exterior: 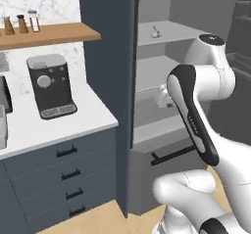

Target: Place one garlic and one chicken drumstick in each tupperware on the nearby counter, to pack two identical lunches.

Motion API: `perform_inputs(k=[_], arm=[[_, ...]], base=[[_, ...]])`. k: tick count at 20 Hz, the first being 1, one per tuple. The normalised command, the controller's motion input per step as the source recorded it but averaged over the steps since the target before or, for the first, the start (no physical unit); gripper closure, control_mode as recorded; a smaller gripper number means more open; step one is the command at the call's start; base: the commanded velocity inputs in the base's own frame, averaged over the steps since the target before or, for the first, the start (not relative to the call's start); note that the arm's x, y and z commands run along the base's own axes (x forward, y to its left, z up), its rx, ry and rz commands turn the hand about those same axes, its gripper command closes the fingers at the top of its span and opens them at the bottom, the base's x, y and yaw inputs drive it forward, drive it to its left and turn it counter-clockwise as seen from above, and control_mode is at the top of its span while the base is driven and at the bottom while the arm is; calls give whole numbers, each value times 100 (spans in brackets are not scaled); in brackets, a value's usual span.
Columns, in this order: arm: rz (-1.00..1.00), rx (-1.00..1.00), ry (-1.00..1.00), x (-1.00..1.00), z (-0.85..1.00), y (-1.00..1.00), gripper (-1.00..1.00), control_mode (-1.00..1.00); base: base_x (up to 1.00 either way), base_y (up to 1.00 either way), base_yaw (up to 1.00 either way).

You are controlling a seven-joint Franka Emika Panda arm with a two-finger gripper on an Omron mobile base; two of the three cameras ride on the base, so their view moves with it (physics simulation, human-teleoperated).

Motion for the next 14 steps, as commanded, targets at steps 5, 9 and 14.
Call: perform_inputs(k=[5,9,14], arm=[[0,0,0,0,0,0,100,100],[0,0,0,0,0,0,100,100],[0,0,0,0,0,0,100,100]], base=[[0,100,12],[7,100,11],[51,100,21]])
